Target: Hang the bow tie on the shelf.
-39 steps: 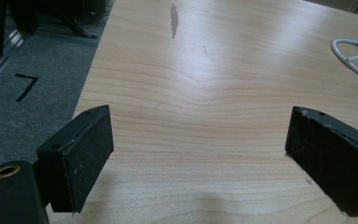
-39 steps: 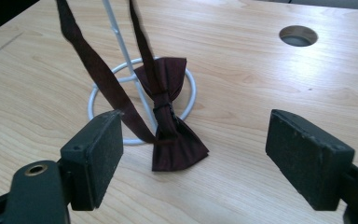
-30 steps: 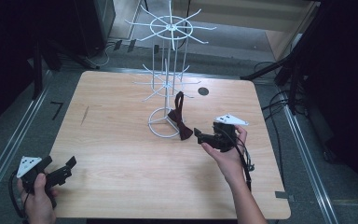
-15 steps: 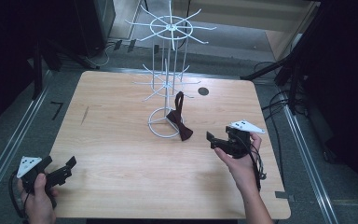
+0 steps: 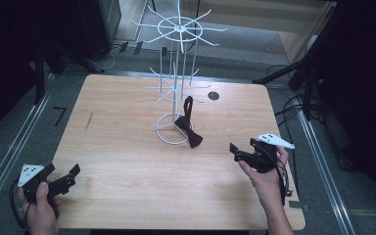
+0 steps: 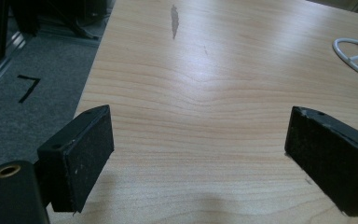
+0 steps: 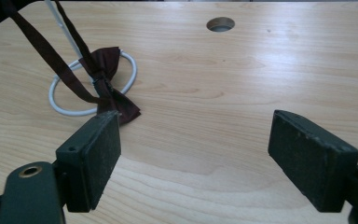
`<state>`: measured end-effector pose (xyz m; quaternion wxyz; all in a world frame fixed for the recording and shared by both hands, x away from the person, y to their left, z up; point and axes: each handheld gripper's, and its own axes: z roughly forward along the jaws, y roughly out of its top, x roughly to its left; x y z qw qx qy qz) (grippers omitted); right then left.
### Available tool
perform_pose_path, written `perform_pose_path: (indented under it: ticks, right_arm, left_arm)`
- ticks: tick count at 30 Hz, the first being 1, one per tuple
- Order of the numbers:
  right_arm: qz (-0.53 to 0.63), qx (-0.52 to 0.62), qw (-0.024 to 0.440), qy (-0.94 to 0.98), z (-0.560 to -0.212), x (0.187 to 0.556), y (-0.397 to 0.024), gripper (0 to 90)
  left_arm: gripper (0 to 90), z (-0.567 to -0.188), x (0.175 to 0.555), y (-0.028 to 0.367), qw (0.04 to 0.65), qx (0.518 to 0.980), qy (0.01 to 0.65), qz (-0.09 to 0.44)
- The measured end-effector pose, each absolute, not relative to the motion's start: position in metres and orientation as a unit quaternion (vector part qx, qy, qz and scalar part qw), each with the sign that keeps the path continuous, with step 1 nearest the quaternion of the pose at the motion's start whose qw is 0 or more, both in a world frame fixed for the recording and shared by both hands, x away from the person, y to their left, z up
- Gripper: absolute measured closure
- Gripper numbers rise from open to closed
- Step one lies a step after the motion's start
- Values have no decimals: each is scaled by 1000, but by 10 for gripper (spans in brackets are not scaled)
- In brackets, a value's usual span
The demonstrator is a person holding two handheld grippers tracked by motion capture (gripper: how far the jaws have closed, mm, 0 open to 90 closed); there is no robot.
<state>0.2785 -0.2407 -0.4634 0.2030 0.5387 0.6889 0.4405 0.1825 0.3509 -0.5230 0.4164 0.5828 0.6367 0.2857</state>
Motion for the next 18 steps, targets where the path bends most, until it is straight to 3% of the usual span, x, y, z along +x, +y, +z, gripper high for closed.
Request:
perform_pose_path:
  ticks: [18]
  right_arm:
    - [428,569,208,671,-479,261,-283,137]
  left_arm:
    - [86,-523,182,351,416,584,635,287]
